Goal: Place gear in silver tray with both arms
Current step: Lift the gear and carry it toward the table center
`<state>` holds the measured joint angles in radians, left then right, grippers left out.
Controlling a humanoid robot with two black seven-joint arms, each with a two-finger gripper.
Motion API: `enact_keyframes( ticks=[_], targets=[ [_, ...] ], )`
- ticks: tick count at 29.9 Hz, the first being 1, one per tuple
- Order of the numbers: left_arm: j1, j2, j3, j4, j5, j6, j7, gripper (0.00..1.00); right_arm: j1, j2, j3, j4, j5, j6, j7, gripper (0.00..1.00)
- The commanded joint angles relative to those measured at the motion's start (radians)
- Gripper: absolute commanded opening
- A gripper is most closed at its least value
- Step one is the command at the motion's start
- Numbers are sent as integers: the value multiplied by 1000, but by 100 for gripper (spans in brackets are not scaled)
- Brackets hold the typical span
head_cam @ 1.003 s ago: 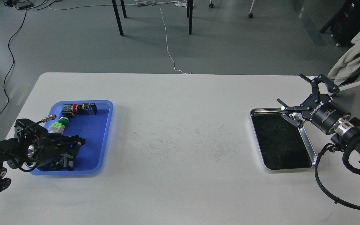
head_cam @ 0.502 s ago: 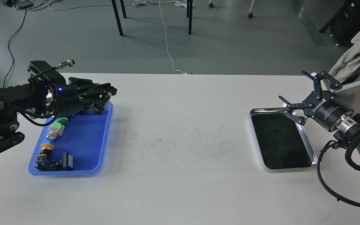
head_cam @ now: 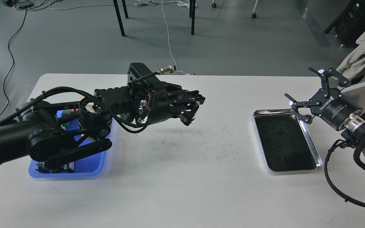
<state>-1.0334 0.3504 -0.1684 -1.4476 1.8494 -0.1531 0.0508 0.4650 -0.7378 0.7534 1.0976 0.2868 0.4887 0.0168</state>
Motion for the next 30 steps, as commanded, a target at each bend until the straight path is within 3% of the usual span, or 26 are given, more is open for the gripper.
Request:
enact_keyframes(
  ticks=[1, 6, 14, 22, 30],
  targets=[
    [3, -151, 3, 68, 2, 0, 26, 3, 0, -12, 1, 7, 0, 0, 0, 97],
    [4, -344, 9, 177, 4, 1, 37, 3, 0, -21, 6, 24, 0, 0, 0, 97],
    [12, -350, 1, 372, 5, 16, 34, 3, -3, -32, 23, 36, 0, 0, 0, 97],
    [35, -350, 12, 394, 2, 23, 29, 3, -8, -32, 23, 33, 0, 0, 0, 97],
    [171, -350, 27, 395, 17, 23, 32, 4, -11, -29, 21, 28, 0, 0, 0, 97]
  ],
)
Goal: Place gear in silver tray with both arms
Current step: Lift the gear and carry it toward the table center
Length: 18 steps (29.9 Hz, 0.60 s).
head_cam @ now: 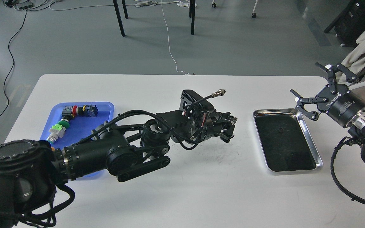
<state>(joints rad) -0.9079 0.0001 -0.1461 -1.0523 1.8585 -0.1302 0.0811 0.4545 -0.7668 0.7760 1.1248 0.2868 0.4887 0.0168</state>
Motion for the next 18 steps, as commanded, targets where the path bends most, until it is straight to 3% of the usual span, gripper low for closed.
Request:
enact_keyframes(
  ticks=[1, 6, 18],
  targets=[
    [61, 0, 5, 0, 13, 0, 0, 4, 0, 0, -1, 1, 0, 0, 0, 97],
    [129, 0, 5, 2, 50, -2, -4, 4, -2, 1, -1, -2, 0, 0, 0, 97],
    [164, 0, 8, 6, 62, -2, -9, 6, -4, 9, -6, -3, 0, 0, 0, 97]
  ],
)
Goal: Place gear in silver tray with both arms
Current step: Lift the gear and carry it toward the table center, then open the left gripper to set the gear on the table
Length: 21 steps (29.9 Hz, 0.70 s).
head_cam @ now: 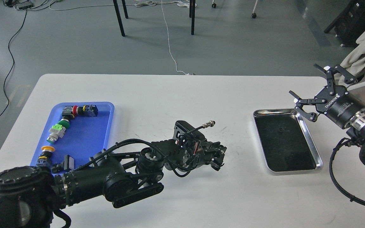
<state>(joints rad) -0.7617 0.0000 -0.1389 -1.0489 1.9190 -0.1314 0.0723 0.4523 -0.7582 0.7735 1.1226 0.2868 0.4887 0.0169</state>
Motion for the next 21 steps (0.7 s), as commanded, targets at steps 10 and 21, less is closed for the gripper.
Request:
enact_keyframes(
  ticks=[10, 21],
  targets=[
    [48, 0, 1, 15, 5, 1, -3, 13, -3, 0, -6, -4, 0, 0, 0, 97],
    [48, 0, 1, 12, -6, 26, -9, 63, -1, 0, -11, 3, 0, 0, 0, 97]
  ],
)
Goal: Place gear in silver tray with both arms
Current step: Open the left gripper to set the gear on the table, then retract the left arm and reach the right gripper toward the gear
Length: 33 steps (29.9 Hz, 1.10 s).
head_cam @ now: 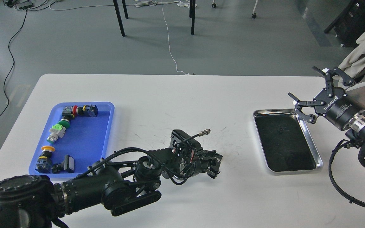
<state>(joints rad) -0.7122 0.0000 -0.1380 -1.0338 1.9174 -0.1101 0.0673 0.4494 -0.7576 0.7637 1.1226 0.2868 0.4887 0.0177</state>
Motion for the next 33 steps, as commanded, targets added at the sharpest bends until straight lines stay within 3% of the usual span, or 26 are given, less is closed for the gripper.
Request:
enact_keyframes(
  ticks=[1, 3, 7, 16, 21, 28, 33],
  targets=[
    [-1, 0, 0, -6, -6, 6, -9, 72, 2, -2, -1, 3, 0, 0, -1, 97],
    [-3, 0, -5, -9, -11, 9, -12, 90, 2, -3, -1, 5, 0, 0, -1, 97],
    [-13, 0, -23, -12, -55, 47, -11, 97, 3, -9, 0, 9, -1, 0, -1, 97],
    [-85, 0, -325, -11, -204, 84, -11, 98, 25, -26, 5, 52, -54, 0, -2, 97],
    [-121, 8, -442, -12, -437, 139, -9, 98, 80, -86, -21, 88, -112, 0, -4, 97],
    [-133, 214, -543, -8, -935, 225, -14, 98, 236, -155, -191, 149, -282, -33, -10, 97],
    [-119, 345, -620, 0, -1182, 222, -24, 98, 450, -175, -424, 189, -415, -71, -12, 97]
  ],
)
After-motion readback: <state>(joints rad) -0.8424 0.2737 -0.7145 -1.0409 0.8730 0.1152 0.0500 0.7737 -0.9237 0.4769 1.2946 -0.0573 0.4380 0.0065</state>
